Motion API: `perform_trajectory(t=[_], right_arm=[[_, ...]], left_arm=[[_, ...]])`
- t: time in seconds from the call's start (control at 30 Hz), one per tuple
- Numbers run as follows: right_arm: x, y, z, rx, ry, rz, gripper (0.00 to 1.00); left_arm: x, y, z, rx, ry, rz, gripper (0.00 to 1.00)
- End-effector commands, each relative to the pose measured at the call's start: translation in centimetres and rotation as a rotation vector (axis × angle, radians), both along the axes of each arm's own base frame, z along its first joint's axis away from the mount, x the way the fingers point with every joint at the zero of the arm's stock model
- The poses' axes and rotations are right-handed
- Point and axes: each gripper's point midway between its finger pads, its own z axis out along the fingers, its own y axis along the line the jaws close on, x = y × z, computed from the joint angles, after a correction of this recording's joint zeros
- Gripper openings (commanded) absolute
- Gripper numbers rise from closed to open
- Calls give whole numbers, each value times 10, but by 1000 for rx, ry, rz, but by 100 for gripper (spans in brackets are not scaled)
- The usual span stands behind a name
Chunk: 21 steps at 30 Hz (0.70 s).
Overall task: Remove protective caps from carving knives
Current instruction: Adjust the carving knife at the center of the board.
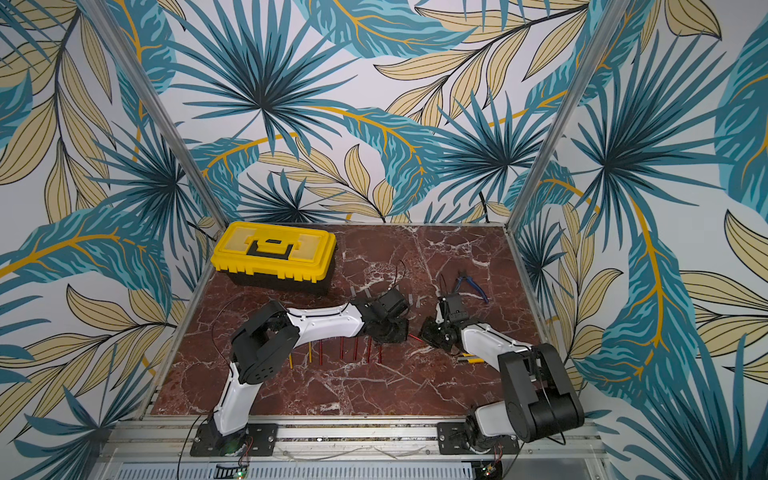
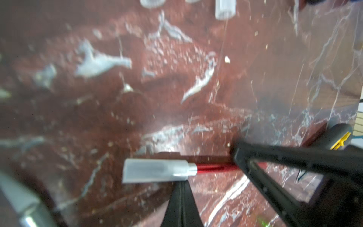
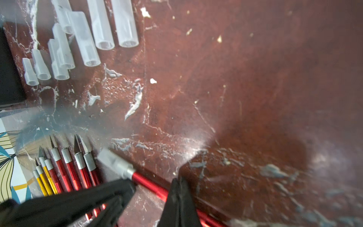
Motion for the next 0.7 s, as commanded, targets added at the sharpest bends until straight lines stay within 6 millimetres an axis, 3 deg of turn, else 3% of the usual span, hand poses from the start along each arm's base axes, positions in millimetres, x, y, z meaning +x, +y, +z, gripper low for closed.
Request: perform_trajectory(t=[0.0, 0.23, 0.4, 0.67], right_arm=[[-19, -4, -12, -11, 57, -3, 0], [-31, 7, -20, 20, 88, 25, 0], [-39, 25, -21, 14, 85, 90, 0], [-42, 46, -24, 17, 67, 128, 0]], left_arm=[[10, -1, -3, 1, -2, -4, 0], [14, -1, -2, -4, -3, 1, 0], [16, -2, -1, -10, -1, -1, 0], [16, -3, -3, -12, 7, -2, 0]])
